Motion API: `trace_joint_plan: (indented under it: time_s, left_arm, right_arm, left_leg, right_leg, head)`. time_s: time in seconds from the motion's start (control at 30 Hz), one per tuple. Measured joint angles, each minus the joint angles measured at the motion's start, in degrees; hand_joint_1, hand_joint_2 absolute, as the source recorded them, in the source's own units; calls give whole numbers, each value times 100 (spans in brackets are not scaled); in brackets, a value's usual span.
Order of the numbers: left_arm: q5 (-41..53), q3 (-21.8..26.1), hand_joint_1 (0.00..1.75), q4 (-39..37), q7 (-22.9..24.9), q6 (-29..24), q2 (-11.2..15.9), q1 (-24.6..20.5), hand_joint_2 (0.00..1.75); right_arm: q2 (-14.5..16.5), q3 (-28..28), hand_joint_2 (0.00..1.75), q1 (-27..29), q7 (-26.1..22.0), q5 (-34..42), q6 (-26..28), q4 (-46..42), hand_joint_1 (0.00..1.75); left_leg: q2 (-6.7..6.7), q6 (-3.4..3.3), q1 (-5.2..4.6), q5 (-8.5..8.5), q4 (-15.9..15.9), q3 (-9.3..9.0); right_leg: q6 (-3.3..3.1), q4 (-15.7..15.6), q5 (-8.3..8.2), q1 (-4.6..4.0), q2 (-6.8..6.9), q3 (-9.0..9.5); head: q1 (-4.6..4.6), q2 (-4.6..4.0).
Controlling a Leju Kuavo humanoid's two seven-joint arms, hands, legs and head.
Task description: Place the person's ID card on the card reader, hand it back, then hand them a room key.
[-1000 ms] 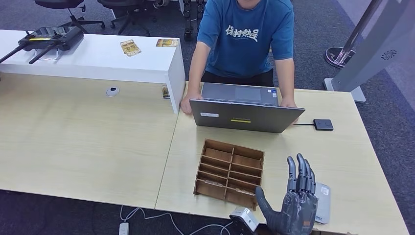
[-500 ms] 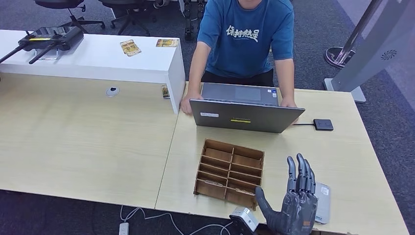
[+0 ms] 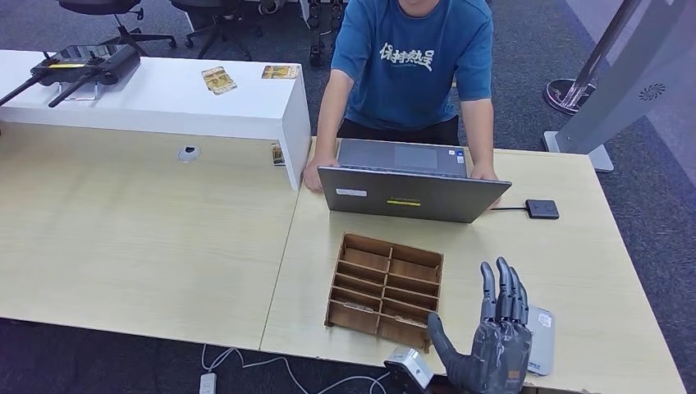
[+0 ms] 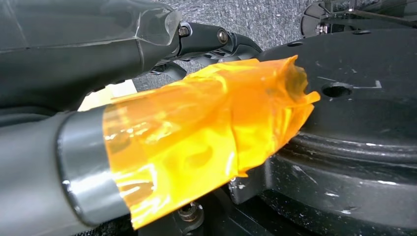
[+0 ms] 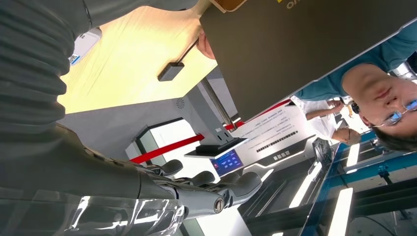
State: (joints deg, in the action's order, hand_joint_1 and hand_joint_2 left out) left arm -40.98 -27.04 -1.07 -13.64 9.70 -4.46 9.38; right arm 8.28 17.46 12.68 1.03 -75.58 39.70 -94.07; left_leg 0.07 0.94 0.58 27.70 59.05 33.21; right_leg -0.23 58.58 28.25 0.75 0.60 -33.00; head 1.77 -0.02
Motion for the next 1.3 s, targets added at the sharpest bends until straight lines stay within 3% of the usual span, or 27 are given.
trace_joint_plan:
  time_s: [0.37, 0.57, 0.7, 1.3]
  left_arm:
    - [-4, 0, 0, 0, 0, 1, 0, 0, 0]
    - [-39, 0, 0, 0, -20, 4, -3, 6, 0]
    - [-48, 0, 0, 0, -24, 2, -7, 8, 0]
    - [-53, 0, 0, 0, -26, 2, -7, 9, 0]
  right_arm:
    - [0, 0, 175, 1, -52, 69, 1, -2, 0]
    - [34, -41, 175, 135, -948, 1066, 2, -289, 0]
    - [69, -101, 175, 211, -1164, 1279, 2, -423, 0]
    - [128, -198, 175, 272, -1267, 1358, 2, -505, 0]
  left_leg:
    - [0, 0, 0, 0, 0, 0]
    - [0, 0, 0, 0, 0, 0]
    - [0, 0, 0, 0, 0, 0]
    - [0, 0, 0, 0, 0, 0]
  right_leg:
    - [0, 0, 0, 0, 0, 0]
    - [0, 0, 0, 0, 0, -1]
    - [0, 0, 0, 0, -2, -1]
    - [0, 0, 0, 0, -1, -1]
  head:
    - [0, 0]
    - [-1, 0]
    - [0, 0]
    - [0, 0]
